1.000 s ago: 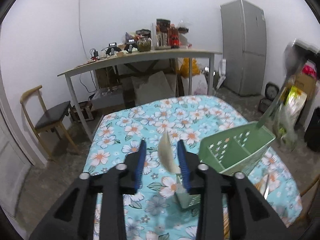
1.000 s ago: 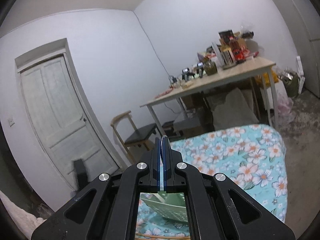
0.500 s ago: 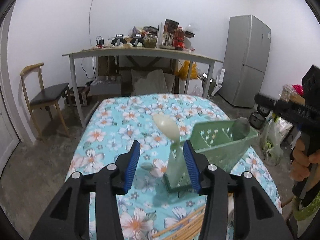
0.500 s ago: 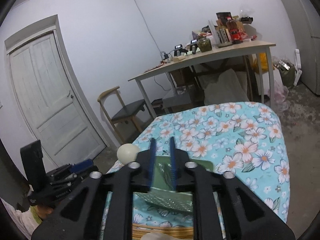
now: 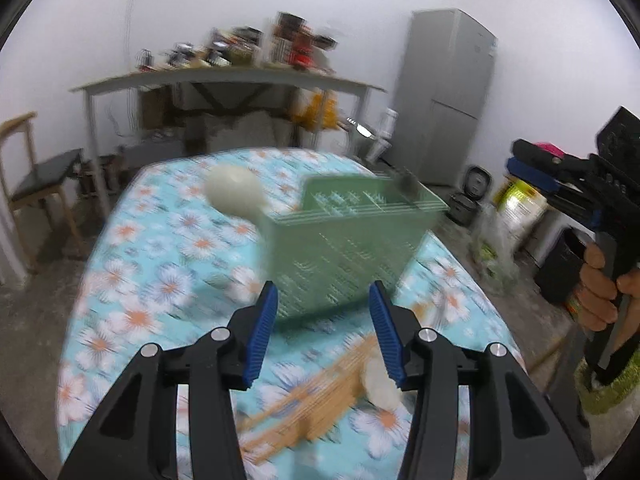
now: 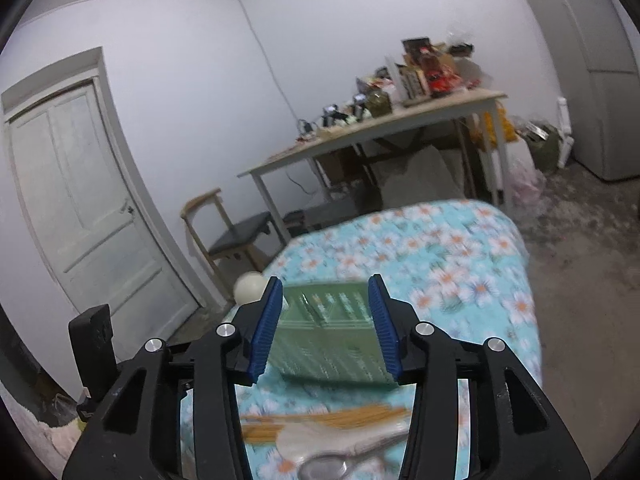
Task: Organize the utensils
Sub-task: 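Reach the left gripper to the steel spoon and grasp its handle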
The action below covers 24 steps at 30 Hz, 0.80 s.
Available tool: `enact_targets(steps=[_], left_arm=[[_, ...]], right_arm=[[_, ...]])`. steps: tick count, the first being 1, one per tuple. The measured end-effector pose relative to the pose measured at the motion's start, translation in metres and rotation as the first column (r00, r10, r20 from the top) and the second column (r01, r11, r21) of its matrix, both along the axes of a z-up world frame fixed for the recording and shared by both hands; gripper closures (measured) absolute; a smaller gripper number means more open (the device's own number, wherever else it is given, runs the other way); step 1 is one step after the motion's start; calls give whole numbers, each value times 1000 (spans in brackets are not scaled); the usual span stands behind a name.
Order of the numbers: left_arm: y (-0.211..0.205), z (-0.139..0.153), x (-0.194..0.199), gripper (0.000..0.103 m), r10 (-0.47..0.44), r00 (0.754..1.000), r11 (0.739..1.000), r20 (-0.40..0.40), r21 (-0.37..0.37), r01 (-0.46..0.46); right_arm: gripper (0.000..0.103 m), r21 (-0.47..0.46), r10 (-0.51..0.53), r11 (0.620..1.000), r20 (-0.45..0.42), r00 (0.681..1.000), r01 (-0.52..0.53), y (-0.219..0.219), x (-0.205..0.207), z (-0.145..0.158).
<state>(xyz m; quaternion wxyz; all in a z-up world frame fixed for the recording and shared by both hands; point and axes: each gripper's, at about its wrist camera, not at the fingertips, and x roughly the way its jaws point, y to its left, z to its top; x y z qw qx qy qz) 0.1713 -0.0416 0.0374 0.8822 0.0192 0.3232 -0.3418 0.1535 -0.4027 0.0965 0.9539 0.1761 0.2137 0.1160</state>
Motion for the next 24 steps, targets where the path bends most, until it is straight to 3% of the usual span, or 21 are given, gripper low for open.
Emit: enact_targets(steps=[5, 10, 17, 24], left_arm=[[-25, -32, -21, 57, -140, 983, 989, -117, 22, 143], [-47, -67, -31, 57, -229, 928, 973, -295, -27, 231], [-64, -102, -35, 58, -246, 849, 969, -468, -110, 221], [-66, -112, -24, 60, -193, 836, 979, -514, -164, 125]], right_arm=[[57, 49, -4, 999, -185, 983, 13, 5, -19, -59], [57, 103, -28, 993, -313, 949, 63, 2, -32, -105], [57, 124, -49, 988, -308, 950, 91, -10, -42, -105], [57, 148, -41, 985, -302, 953, 90, -14, -46, -111]])
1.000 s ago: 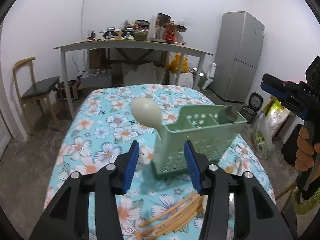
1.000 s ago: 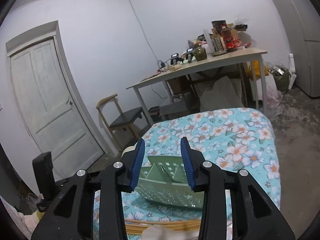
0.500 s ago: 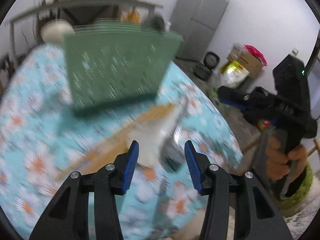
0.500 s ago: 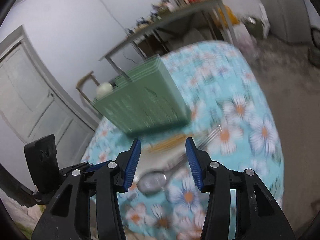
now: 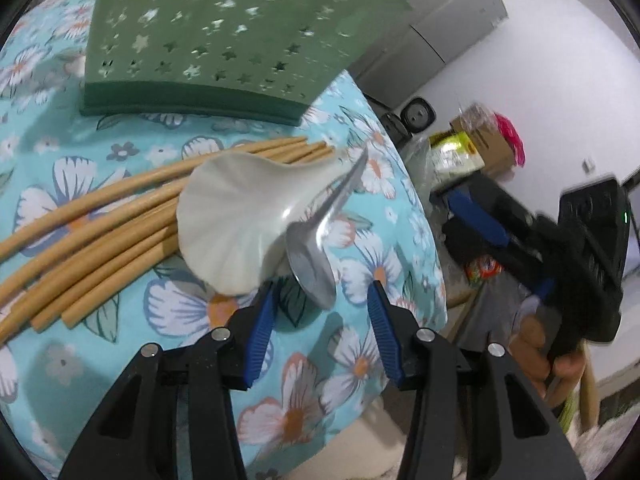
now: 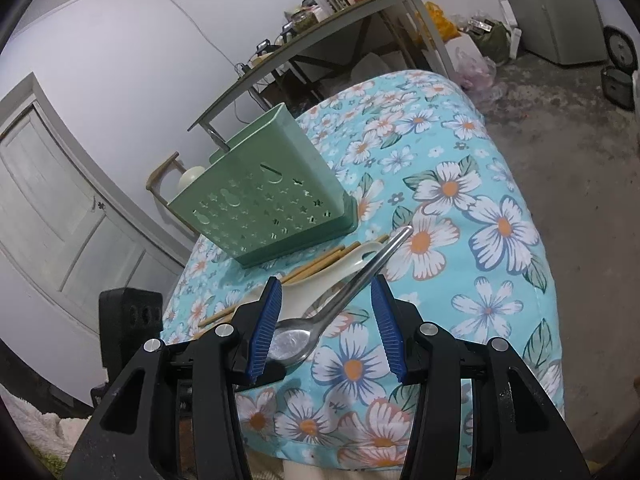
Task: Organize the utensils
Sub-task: 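Reach the left gripper to the steel spoon and grasp its handle, then carry the steel spoon toward the holder with the left gripper while the right gripper grasps the white ceramic spoon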
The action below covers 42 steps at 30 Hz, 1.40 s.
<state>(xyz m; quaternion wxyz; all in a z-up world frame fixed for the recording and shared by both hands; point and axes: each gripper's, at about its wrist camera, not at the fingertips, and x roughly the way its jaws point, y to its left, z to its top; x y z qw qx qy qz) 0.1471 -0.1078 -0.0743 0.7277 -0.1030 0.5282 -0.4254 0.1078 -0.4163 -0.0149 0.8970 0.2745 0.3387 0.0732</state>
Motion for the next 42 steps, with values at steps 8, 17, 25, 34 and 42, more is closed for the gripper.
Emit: enact_targets(steps=[8, 17, 25, 34, 42], left_arm=[[2, -4, 8, 84, 102, 994, 995, -49, 16, -101], [11, 13, 1, 101, 161, 987, 986, -10, 53, -160], [27, 53, -14, 101, 177, 968, 980, 175, 65, -191], [83, 107, -11, 101, 302, 880, 941, 366, 34, -337], [139, 132, -4, 101, 435, 775, 873, 458, -3, -488]], right_arm=[[57, 27, -9, 1000, -1, 1000, 10, -5, -7, -5], [57, 32, -18, 999, 10, 1000, 17, -8, -14, -6], [57, -5, -38, 999, 70, 997, 39, -12, -24, 12], [51, -112, -13, 993, 128, 992, 28, 4, -25, 22], [49, -379, 193, 914, 90, 977, -146, 92, -1, 0]])
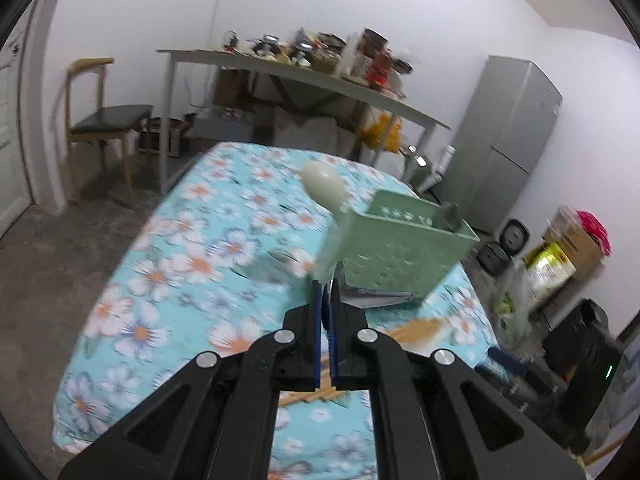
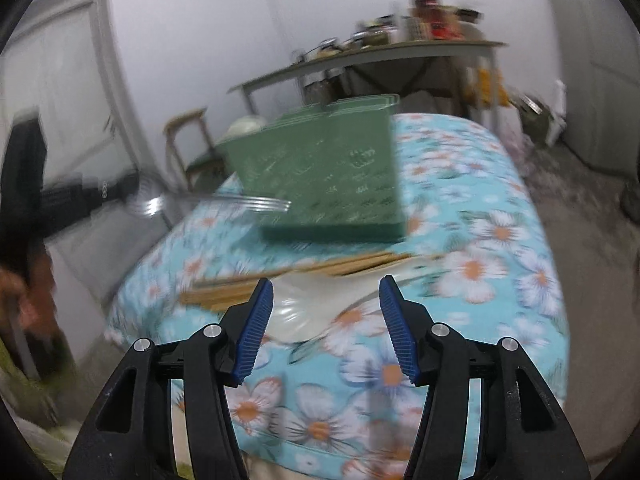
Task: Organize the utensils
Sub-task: 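Carry the steel spoon toward the holder with the left gripper while the right gripper grasps the white ceramic spoon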
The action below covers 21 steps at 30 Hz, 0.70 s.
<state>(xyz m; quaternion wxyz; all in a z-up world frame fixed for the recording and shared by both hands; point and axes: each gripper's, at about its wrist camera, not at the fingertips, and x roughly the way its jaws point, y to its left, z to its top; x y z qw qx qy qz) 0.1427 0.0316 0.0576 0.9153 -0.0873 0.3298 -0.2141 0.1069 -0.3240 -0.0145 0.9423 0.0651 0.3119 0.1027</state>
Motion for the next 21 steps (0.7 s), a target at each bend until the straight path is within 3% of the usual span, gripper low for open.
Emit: enact_targets(steps=[6, 12, 17, 21], left_arm=[[16, -4, 4, 101, 34, 999, 999, -3, -7, -34], [23, -7, 2, 101, 44, 999, 999, -2, -14, -44], [27, -8, 4, 101, 46, 999, 999, 2, -16, -46], [29, -1, -1, 101, 36, 999, 999, 39, -26, -35]], right_arm=[[49, -217, 112, 970, -19, 994, -114, 67, 11, -25], [55, -446, 90, 890, -40, 995, -99, 104, 21, -55], [57, -545, 55, 837, -10, 998, -52, 114, 25, -64], [67, -547, 40, 836, -18, 999, -44, 114, 29, -65]])
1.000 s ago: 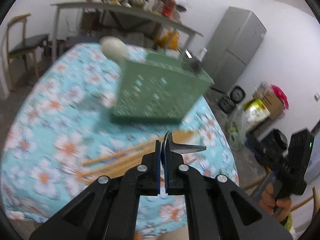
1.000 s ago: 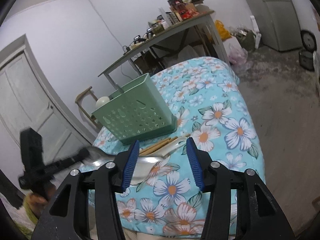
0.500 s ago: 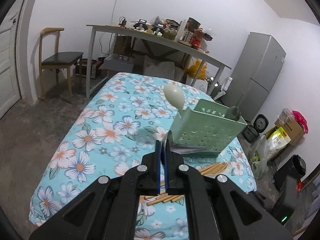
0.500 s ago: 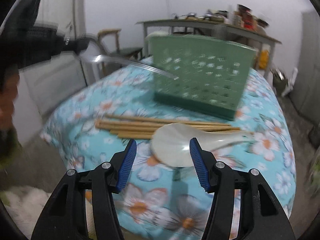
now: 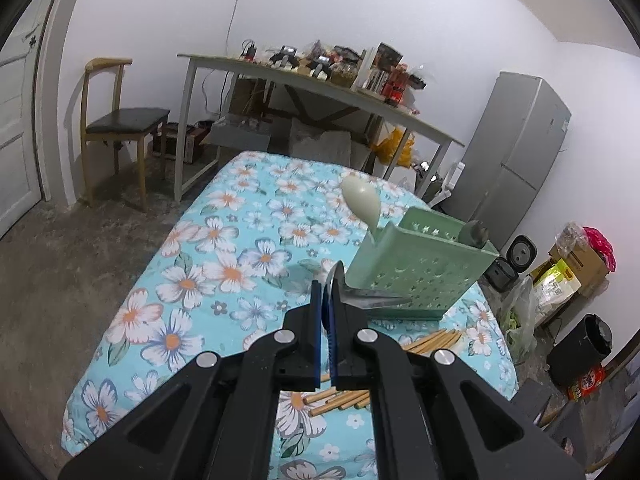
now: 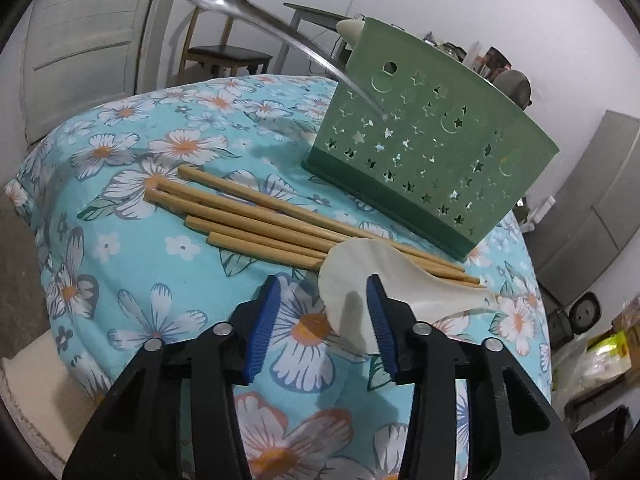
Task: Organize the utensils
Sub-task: 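Carry the steel spoon toward the holder with the left gripper while the right gripper grasps the white ceramic spoon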
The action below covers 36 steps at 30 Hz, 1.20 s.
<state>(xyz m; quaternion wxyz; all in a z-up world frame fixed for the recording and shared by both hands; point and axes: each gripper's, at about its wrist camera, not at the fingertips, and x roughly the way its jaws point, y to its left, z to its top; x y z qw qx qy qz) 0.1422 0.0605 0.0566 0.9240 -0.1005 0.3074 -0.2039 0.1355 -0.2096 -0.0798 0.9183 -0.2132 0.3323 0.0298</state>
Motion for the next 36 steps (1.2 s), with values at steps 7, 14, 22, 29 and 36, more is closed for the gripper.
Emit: enact_targets(steps=[7, 14, 22, 29, 36], left_arm=[[0, 27, -2, 101, -23, 993, 1000, 114, -8, 24], [-7, 60, 5, 101, -18, 974, 1000, 224, 6, 17], [-27, 95, 17, 101, -18, 940, 997, 340, 78, -9], [-55, 97, 38, 101, -71, 940, 975, 335, 224, -6], [-77, 86, 51, 101, -114, 944, 934, 311, 358, -5]], right_arm=[[94, 41, -40, 998, -14, 999, 41, -5, 2, 9], [98, 97, -54, 994, 45, 998, 49, -17, -11, 39], [103, 291, -99, 955, 118, 988, 61, -62, -17, 104], [103, 475, -148, 878, 159, 976, 56, -110, -23, 151], [103, 536, -176, 843, 206, 963, 39, -132, -33, 173]])
